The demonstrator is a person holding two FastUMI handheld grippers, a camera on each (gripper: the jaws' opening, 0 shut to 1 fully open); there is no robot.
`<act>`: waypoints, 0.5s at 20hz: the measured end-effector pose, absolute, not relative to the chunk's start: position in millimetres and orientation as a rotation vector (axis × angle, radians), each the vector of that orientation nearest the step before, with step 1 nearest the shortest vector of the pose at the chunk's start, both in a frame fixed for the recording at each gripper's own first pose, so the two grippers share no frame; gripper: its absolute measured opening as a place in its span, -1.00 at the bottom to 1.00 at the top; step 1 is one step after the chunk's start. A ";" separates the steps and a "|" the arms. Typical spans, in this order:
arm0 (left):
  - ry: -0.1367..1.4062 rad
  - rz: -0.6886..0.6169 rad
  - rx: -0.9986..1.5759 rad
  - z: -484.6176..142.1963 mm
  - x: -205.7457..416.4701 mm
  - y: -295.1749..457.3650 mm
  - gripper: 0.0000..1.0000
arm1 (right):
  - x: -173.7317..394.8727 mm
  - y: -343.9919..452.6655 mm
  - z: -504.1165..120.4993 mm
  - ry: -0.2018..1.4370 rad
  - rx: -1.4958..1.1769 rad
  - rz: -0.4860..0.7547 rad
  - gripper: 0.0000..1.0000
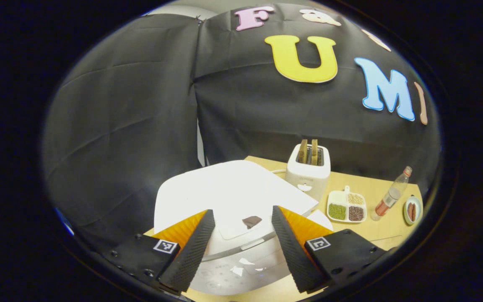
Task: Close the left gripper, press the button to open the rice cooker; take a wooden spoon from the chopstick holder with the right hand, scoop a spoonful of rice and pour it into the rice cooker, then put the wooden spoon back into the chopstick holder.
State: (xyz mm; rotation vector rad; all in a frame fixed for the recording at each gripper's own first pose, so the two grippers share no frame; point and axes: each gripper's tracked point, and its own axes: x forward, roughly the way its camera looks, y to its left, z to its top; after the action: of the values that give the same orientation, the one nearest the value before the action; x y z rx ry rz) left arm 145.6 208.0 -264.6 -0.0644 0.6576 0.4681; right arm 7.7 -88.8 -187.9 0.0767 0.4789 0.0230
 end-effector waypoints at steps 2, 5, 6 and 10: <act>0.650 0.474 -0.065 -264.8 148.0 209.3 0.93 | 10.2 -87.5 -189.2 0.481 0.072 0.031 0.96; 0.702 0.466 -0.074 -278.5 144.5 206.2 0.90 | 13.6 -85.0 -190.2 0.483 0.068 0.037 0.96; 0.707 0.464 -0.075 -278.9 142.6 205.7 0.92 | 14.6 -83.3 -190.1 0.482 0.067 0.038 0.96; 0.686 0.467 -0.103 -278.2 143.5 204.3 0.98 | 14.7 -68.6 -197.1 0.501 0.067 0.060 0.96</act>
State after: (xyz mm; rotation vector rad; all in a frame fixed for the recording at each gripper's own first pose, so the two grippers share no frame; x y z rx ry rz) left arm 143.5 204.3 -278.2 -0.1034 0.6860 0.4670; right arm 14.7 -68.6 -197.1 0.0673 0.5008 0.0597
